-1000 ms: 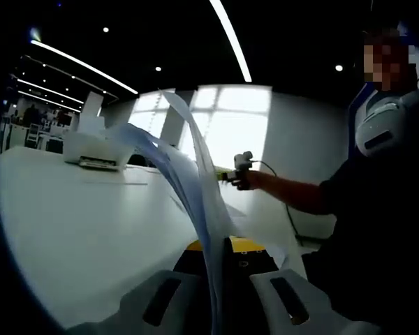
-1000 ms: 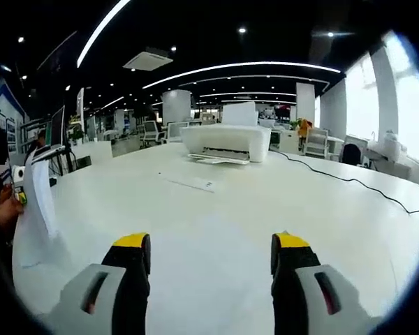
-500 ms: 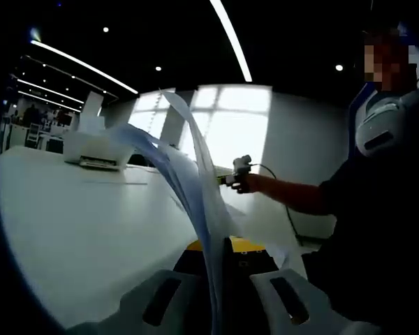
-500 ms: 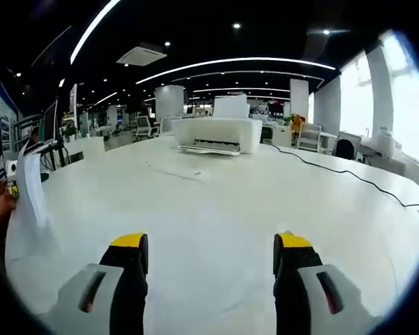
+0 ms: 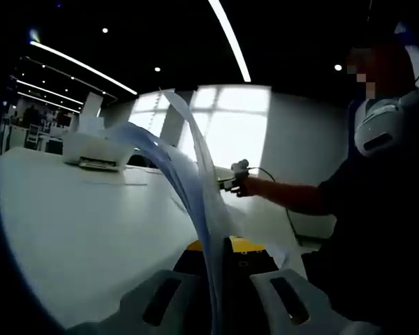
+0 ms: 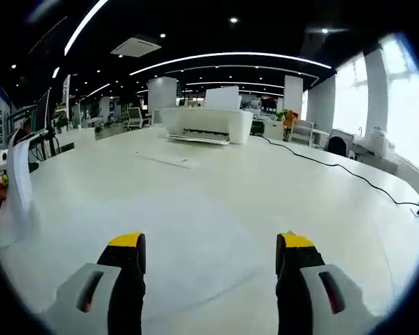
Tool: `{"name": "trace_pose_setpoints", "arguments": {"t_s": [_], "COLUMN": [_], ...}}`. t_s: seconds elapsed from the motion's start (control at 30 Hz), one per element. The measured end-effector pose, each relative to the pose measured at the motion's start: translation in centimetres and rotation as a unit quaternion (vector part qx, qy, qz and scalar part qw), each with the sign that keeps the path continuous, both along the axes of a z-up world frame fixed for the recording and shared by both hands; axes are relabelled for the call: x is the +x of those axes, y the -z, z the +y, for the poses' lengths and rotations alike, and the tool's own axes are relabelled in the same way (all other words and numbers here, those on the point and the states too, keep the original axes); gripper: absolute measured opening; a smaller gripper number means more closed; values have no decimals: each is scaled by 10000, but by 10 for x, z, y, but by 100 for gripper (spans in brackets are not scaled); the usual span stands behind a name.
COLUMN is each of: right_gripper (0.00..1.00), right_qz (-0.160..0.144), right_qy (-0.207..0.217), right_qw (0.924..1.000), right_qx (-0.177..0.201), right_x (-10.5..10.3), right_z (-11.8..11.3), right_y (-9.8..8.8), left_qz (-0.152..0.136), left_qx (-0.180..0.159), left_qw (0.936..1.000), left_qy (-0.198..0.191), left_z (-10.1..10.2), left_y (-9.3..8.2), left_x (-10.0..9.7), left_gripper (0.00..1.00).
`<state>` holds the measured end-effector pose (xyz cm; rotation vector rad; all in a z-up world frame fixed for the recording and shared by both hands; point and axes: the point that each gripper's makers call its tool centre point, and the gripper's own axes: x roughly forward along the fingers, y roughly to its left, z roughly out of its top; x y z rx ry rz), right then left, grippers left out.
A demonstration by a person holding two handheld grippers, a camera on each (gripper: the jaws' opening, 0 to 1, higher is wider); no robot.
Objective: Organize the stack of printing papers by aligning and flattening the scattered papers on the table
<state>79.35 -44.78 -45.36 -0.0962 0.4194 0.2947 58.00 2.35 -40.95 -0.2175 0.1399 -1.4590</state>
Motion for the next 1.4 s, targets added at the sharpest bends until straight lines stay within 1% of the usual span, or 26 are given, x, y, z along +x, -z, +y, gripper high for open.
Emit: {"name": "trace_pose_setpoints", "arguments": {"t_s": [0.17,0.53,1.1,1.17,1.33,1.4], "right_gripper": [72,72,70,69,65,61], "right_qz": [118,230,275,298,263,235], "right_qy": [31,162,295,307,294,266], "right_qw": [9999,9996,9992,9990,9991,9993], "right_qx": [20,74,19,110,124,144], "right_x": [5,13,16,15,15,14], "right_z": [-2,-10,-20,-18,-16,-13], "right_y": [13,29,38,39,42,43], "left_qz": [-3,14,-1,-3,-8,-14], "left_qx": [13,8,1,2,3,-1], "left_qw": [10000,10000,10000,10000,10000,10000], "left_qy": [-6,2,7,7,10,11], "left_z": [0,0,1,1,1,2], "left_y": [0,0,0,0,1,0], "left_x": [0,0,-1,-1,-1,-1], "left_gripper": [6,6,6,6,6,6]}}
